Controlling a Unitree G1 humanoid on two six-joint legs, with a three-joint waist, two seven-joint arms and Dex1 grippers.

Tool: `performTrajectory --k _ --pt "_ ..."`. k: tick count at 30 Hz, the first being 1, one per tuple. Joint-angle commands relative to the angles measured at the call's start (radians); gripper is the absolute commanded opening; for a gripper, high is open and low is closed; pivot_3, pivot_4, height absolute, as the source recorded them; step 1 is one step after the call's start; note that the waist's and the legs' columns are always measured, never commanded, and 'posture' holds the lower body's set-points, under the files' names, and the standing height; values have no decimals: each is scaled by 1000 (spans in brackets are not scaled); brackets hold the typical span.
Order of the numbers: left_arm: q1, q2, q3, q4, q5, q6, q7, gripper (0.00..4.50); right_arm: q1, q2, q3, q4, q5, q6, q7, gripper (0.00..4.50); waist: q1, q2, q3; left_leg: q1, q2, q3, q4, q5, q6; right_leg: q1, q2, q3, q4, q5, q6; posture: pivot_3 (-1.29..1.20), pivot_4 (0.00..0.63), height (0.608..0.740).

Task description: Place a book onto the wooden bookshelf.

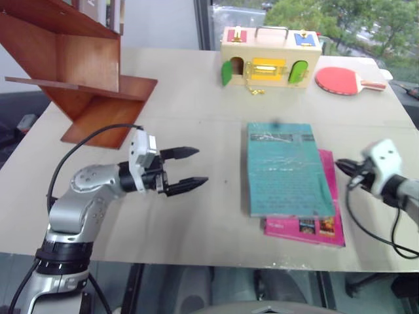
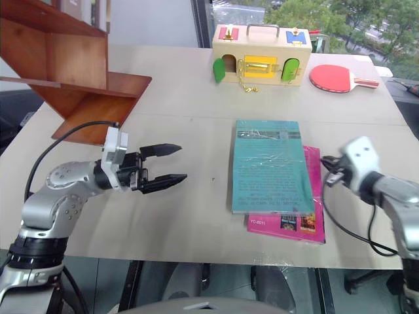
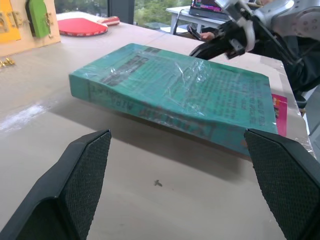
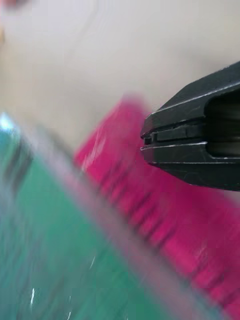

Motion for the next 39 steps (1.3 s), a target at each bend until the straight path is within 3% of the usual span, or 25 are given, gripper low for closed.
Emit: performTrajectory --k 1,4,7,12,17,21,29,35,39 --pt "-45 4 -9 40 13 -28 -37 4500 130 37 -208 -219 182 21 56 1652 1 0 0 0 0 0 0 0 0 0 0 0 0 0 0 0 150 740" --pt "-74 4 -35 98 12 31 -46 4500 255 81 -297 -421 349 69 53 2986 -7 1 0 0 0 0 -1 0 0 0 1 0 0 0 0 0 150 740" --pt "-157 -17 -61 187 -15 200 19 4500 349 103 -277 -587 405 88 3 4435 -14 1 0 2 1 -1 0 0 0 1 1 0 1 0 0 0 150 740" --pt "-319 -31 -129 289 -60 575 81 4500 473 92 -241 -756 381 73 -50 4478 -10 -1 -1 1 1 -2 4 0 0 2 1 -1 2 -2 4 0 150 740" --pt "-466 -103 -195 436 -81 863 99 4500 556 44 -171 -775 335 -17 -101 4478 -6 -2 -1 0 0 -4 5 0 0 2 1 -2 2 -2 4 0 150 740" --pt "-597 -236 -181 627 -76 1044 166 4500 576 12 -137 -775 316 -91 -166 4478 -7 -3 0 -1 -1 -5 5 0 0 2 1 -2 2 -2 4 0 150 740" --pt "-722 -455 -41 889 -50 1082 320 4500 666 -57 -109 -775 320 -198 -257 4478 -7 -5 1 -3 -1 -6 5 0 0 1 1 -3 1 0 1 0 150 740" --pt "-713 -524 -28 929 -23 1043 365 4500 707 -101 -102 -775 326 -257 -318 4478 -7 -5 1 -3 -1 -6 5 0 0 1 1 -4 1 0 1 0 150 740" --pt "-708 -547 14 949 -25 1032 394 3466 724 -130 -101 -775 341 -285 -351 4500 -6 -5 1 -3 -2 -6 6 0 0 2 1 -4 1 0 1 0 150 740"
